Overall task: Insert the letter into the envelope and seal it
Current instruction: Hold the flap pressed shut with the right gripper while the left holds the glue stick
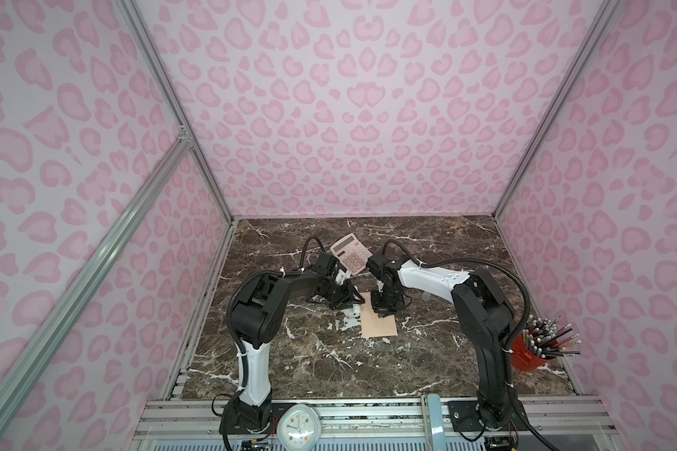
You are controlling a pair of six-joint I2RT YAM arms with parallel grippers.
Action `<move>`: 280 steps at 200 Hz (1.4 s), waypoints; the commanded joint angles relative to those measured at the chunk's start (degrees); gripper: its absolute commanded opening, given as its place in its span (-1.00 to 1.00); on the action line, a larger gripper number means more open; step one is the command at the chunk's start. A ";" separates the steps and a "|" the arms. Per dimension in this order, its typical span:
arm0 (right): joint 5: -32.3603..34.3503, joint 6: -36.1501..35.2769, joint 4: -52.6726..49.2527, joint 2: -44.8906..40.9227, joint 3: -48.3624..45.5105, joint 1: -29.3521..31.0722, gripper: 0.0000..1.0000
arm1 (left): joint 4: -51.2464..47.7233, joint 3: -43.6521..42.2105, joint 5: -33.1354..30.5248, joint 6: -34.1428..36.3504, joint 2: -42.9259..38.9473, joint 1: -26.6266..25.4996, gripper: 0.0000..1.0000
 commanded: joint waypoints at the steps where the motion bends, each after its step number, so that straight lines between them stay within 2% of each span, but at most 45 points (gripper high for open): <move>1: -2.49 1.82 2.15 2.51 -0.47 0.31 -0.70 | -1.76 -0.22 -1.69 0.68 0.48 0.10 -0.92; 69: 1.10 6.83 4.47 1.46 -1.49 0.86 -0.71 | -3.13 0.11 -0.91 2.00 0.64 0.18 -0.92; 137: 1.41 10.04 5.73 3.21 -1.21 2.81 -0.66 | -4.92 0.92 -0.18 3.89 0.92 0.52 -0.92; 191: 1.50 10.54 6.38 3.87 -0.81 2.89 -0.58 | -4.91 0.75 -0.12 4.03 0.93 0.60 -0.92; 280: 0.47 11.07 7.69 3.77 -0.93 2.54 -0.59 | -4.73 0.37 -0.26 3.92 0.74 0.67 -0.92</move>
